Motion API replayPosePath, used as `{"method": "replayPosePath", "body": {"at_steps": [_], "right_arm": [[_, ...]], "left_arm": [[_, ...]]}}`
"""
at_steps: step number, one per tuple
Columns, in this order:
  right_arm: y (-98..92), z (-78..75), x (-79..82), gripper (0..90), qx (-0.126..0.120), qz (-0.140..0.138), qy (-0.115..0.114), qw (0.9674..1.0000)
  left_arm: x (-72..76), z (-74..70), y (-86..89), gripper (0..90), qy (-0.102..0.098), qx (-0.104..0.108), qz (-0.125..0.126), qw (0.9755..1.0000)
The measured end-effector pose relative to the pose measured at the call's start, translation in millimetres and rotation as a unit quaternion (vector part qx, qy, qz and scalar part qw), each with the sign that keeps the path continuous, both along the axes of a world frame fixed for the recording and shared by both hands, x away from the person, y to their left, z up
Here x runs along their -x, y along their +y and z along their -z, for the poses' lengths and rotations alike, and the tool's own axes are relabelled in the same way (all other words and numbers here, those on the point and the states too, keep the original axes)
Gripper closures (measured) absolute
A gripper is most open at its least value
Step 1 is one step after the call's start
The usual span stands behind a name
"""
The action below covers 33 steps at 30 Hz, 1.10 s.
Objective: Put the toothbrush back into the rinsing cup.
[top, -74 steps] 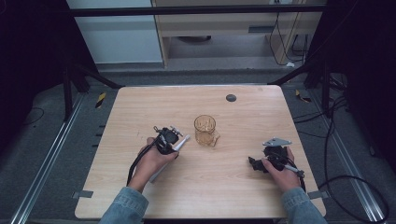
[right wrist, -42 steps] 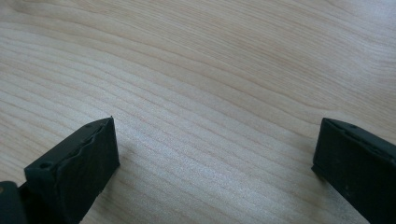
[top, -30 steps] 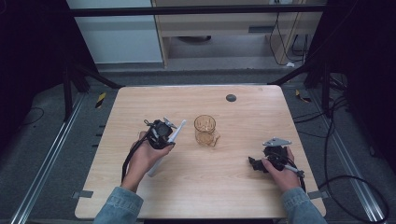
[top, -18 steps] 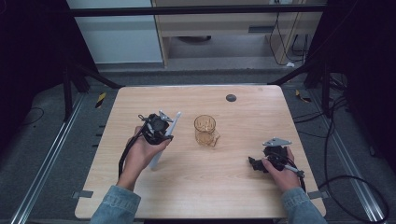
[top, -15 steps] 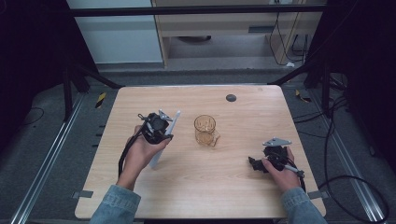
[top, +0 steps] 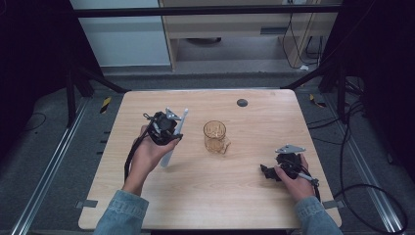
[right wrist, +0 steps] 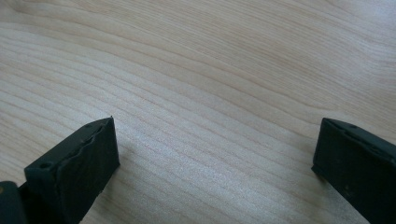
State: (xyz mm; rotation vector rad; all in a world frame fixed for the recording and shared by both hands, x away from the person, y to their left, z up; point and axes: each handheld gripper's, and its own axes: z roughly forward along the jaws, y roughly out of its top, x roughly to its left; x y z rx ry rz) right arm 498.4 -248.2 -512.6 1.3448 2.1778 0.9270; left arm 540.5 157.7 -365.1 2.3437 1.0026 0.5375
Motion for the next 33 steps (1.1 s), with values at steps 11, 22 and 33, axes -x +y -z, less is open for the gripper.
{"method": "replayPosePath", "body": {"at_steps": [11, 22, 33], "right_arm": [[0.1, 0.0, 0.0, 0.3, 0.000, 0.001, 0.000, 1.0000], [1.6, -0.6, -0.4, 0.3, -0.005, 0.008, 0.004, 0.9999], [2.0, 0.3, -1.9, 0.3, 0.002, 0.010, -0.001, 0.9999]], "left_arm": [[-1.1, -5.8, -1.0, 67.9, -0.007, 0.012, 0.000, 0.9999], [-5.3, -12.8, -12.1, 67.9, -0.011, 0.021, 0.007, 0.9997], [-6.4, -29.2, -26.2, 67.9, -0.024, 0.036, 0.020, 0.9989]]}}
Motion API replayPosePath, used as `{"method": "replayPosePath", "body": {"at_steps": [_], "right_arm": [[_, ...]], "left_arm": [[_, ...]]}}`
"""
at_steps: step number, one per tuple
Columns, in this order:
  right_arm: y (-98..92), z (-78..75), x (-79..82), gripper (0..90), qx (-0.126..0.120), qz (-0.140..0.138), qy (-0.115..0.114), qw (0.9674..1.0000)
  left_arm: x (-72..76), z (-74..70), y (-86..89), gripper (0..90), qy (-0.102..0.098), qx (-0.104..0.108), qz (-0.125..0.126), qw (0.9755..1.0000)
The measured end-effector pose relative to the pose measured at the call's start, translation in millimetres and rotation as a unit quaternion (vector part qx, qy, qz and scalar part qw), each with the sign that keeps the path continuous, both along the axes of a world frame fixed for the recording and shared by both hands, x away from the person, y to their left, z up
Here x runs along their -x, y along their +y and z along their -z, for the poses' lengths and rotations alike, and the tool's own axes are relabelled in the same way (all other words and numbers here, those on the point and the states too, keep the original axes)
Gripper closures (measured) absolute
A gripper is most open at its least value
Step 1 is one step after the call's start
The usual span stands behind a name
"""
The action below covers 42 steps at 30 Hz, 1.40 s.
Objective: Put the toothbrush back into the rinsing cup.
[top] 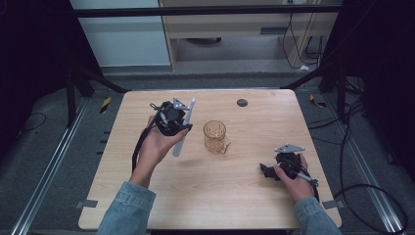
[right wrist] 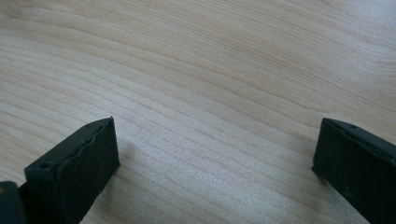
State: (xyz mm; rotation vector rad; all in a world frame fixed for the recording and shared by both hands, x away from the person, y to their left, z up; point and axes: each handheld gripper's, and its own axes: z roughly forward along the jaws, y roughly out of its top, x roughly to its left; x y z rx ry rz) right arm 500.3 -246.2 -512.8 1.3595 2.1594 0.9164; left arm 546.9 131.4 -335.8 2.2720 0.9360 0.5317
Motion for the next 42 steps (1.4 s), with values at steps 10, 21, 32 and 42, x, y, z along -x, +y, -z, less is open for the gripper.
{"method": "replayPosePath", "body": {"at_steps": [10, 21, 32, 42], "right_arm": [[0.1, 0.0, -0.1, 0.3, 0.000, 0.000, 0.000, 1.0000], [0.1, 0.0, -0.1, 0.3, 0.000, 0.000, 0.000, 1.0000], [-0.1, 0.2, -0.1, 0.4, 0.001, -0.001, -0.001, 1.0000], [-0.4, -0.1, 0.5, 0.3, -0.001, -0.005, 0.001, 1.0000]], "left_arm": [[-1.0, -12.8, -11.3, 67.9, -0.009, -0.004, 0.014, 0.9999], [-0.7, -30.7, -19.5, 67.9, -0.021, 0.013, 0.024, 0.9994], [-4.2, -41.2, -23.9, 67.9, -0.027, 0.023, 0.028, 0.9990], [-6.1, -47.2, -30.7, 67.8, -0.029, 0.020, 0.036, 0.9987]]}}
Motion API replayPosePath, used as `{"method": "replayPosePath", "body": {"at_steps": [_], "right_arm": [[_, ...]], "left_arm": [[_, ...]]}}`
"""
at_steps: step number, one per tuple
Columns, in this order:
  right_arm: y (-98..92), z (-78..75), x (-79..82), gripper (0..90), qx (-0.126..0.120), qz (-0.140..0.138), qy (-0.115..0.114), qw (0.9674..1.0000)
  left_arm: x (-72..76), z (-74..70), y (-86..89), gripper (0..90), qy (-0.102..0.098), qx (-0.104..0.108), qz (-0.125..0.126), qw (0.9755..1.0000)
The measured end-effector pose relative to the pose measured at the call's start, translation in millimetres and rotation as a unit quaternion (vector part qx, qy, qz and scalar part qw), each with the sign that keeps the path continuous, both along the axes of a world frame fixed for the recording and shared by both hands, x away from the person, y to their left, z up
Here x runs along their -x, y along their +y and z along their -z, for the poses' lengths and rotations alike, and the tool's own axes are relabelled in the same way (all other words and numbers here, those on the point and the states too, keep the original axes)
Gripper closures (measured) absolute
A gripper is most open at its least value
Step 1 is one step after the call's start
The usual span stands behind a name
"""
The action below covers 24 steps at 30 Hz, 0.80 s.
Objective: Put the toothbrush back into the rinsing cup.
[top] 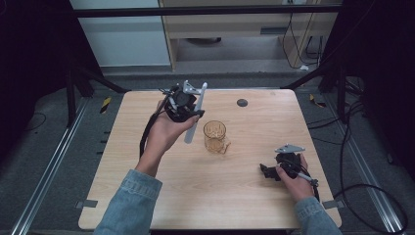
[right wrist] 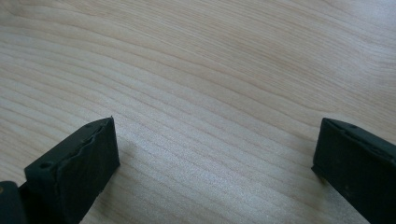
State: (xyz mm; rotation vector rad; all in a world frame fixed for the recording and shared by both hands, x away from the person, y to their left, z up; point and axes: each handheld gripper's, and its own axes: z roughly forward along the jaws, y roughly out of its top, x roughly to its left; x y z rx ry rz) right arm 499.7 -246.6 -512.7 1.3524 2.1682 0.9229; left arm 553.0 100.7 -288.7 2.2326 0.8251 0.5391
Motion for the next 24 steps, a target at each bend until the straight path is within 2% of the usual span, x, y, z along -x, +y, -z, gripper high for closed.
{"method": "replayPosePath", "body": {"at_steps": [3, 4, 6, 7, 18, 19, 24], "right_arm": [[0.4, -0.8, 0.7, 0.3, -0.006, 0.001, 0.005, 1.0000], [0.4, -0.8, 0.7, 0.3, -0.006, 0.000, 0.005, 1.0000], [0.6, -0.9, 0.8, 0.3, -0.006, 0.001, 0.006, 1.0000], [-0.2, 0.1, 0.1, 0.3, 0.002, -0.003, -0.001, 1.0000], [-0.1, 0.1, 0.2, 0.3, 0.001, -0.004, -0.001, 1.0000], [0.6, -0.8, 0.9, 0.3, -0.006, 0.000, 0.006, 1.0000], [0.1, -0.1, 0.4, 0.3, -0.001, -0.003, 0.001, 1.0000]], "left_arm": [[-1.2, -1.7, -2.1, 67.9, -0.002, -0.001, 0.001, 1.0000], [-2.3, -3.3, -2.9, 67.9, -0.002, 0.009, 0.004, 1.0000], [-3.2, -4.3, -3.9, 67.9, -0.001, 0.014, 0.007, 0.9999], [-3.5, -5.0, -5.6, 67.9, 0.000, 0.012, 0.008, 0.9999], [-6.8, -13.3, -19.8, 67.9, -0.007, -0.002, 0.018, 0.9998], [-7.1, -13.9, -20.4, 67.9, -0.008, -0.002, 0.019, 0.9998], [-8.1, -14.3, -24.7, 67.9, -0.002, 0.010, 0.029, 0.9995]]}}
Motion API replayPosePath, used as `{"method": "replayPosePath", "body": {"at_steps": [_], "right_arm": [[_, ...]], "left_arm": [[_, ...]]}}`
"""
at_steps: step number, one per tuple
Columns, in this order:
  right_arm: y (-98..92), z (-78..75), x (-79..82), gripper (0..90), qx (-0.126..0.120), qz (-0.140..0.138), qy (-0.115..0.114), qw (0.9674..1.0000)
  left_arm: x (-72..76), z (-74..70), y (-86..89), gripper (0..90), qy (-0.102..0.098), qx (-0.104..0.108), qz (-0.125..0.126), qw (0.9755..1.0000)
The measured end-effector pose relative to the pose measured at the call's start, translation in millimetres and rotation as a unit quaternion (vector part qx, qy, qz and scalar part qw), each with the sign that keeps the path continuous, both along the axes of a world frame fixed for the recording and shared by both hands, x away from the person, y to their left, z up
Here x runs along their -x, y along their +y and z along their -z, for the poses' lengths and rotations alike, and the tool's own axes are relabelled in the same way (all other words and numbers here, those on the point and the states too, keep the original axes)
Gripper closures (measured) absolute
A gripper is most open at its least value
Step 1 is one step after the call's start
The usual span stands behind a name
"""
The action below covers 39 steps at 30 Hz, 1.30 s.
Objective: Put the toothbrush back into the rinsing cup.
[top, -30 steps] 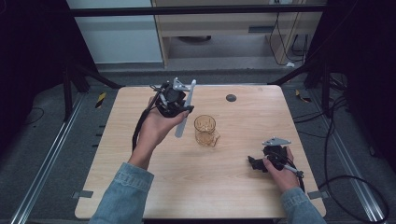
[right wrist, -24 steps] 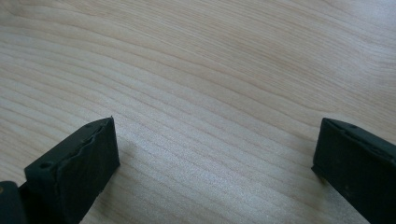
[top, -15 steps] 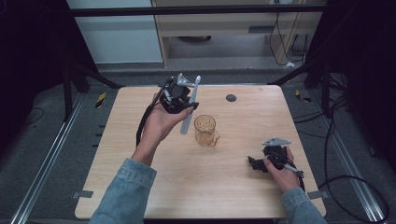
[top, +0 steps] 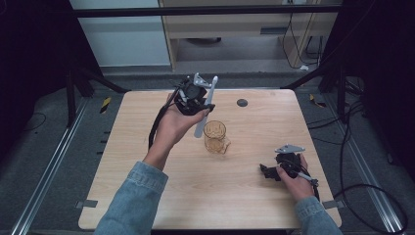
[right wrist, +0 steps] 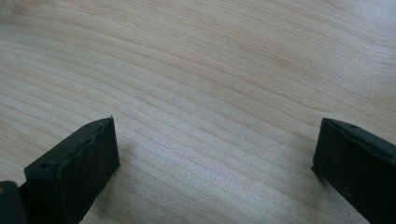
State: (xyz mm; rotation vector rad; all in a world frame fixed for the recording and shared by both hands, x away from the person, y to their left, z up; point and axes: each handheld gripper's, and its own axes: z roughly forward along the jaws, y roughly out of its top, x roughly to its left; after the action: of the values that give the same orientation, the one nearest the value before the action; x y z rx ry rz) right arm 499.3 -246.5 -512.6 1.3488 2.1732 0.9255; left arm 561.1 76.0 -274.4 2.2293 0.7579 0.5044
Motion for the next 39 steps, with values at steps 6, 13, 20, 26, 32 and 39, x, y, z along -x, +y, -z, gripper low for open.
{"method": "replayPosePath", "body": {"at_steps": [6, 13, 20, 26, 32, 39], "right_arm": [[0.0, 0.1, 0.2, 0.3, 0.000, -0.002, 0.000, 1.0000], [-0.2, 0.0, 0.2, 0.3, 0.000, -0.003, 0.000, 1.0000], [-0.2, 0.0, 0.2, 0.3, 0.000, -0.003, 0.001, 1.0000], [-0.1, 0.0, 0.3, 0.3, -0.001, -0.003, 0.001, 1.0000], [-0.2, 0.0, 0.3, 0.3, 0.000, -0.003, 0.001, 1.0000], [-0.1, -0.1, 0.4, 0.3, -0.001, -0.003, 0.001, 1.0000]], "left_arm": [[-3.9, -0.8, -3.5, 67.9, -0.003, -0.001, 0.001, 1.0000], [-10.4, -1.2, -5.0, 67.9, -0.005, -0.004, -0.003, 1.0000], [-10.4, -3.2, -10.2, 67.8, -0.010, -0.004, 0.003, 0.9999], [-10.9, -2.9, -13.7, 67.8, -0.012, -0.006, 0.005, 0.9999], [-10.8, -5.0, -17.0, 67.8, -0.013, -0.006, 0.008, 0.9999], [-12.5, -4.2, -19.8, 67.8, -0.015, -0.006, 0.008, 0.9998]]}}
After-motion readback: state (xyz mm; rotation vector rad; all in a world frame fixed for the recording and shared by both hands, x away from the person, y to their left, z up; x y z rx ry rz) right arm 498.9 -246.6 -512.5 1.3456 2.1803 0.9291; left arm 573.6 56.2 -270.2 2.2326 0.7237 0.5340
